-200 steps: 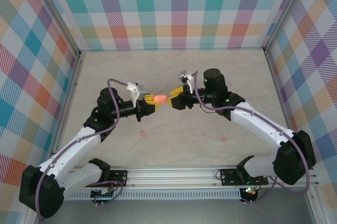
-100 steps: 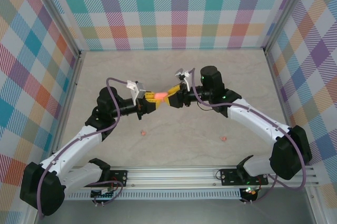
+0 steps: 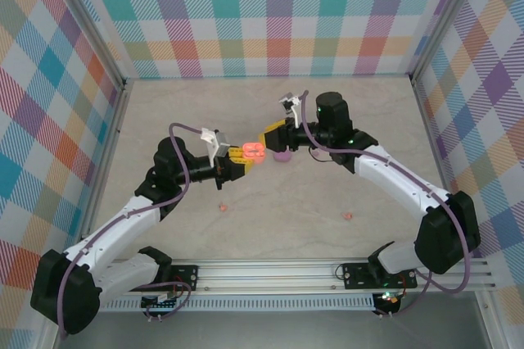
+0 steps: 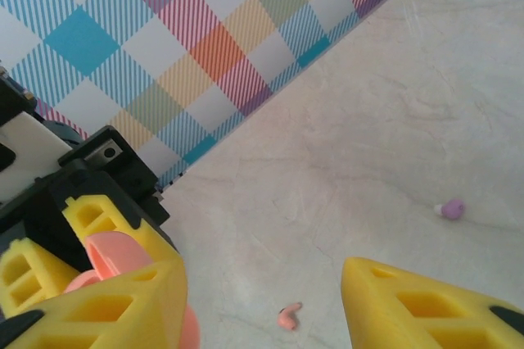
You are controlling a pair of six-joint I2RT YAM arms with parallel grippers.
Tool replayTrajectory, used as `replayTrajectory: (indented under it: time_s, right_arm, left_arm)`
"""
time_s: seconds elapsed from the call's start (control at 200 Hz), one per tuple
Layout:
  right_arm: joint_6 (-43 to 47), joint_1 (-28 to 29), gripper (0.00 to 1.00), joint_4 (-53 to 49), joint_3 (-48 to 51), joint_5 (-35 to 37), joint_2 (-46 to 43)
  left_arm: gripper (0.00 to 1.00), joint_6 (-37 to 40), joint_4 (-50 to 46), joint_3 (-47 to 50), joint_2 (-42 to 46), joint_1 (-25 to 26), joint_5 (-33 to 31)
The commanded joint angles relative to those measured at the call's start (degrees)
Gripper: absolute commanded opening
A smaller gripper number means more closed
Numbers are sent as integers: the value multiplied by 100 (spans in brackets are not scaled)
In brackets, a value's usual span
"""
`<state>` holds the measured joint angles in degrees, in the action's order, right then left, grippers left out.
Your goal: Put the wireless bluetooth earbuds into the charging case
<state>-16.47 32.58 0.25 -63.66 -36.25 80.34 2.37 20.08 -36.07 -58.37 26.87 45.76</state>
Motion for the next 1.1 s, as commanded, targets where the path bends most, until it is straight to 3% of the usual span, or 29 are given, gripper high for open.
replayTrajectory:
  time_s: [0.0,0.33,0.56,1.095]
  right_arm:
    - [-680,3,53,55,22,-114,-132]
    - [-2443,3,56,577,1163,206,-889]
    - [-3027,-1,60,725,1505,314,-1322]
    - [-4582,-2,62,1981,1438,-150,-519]
  left_arm:
    - [0,43,251,29,-8,29,-56]
    - [0,-32,688,316,-83,26,-738]
    - [0,-231,1318,446,-224,29,-995]
    - [0,-452,1915,560,-365,67,-895]
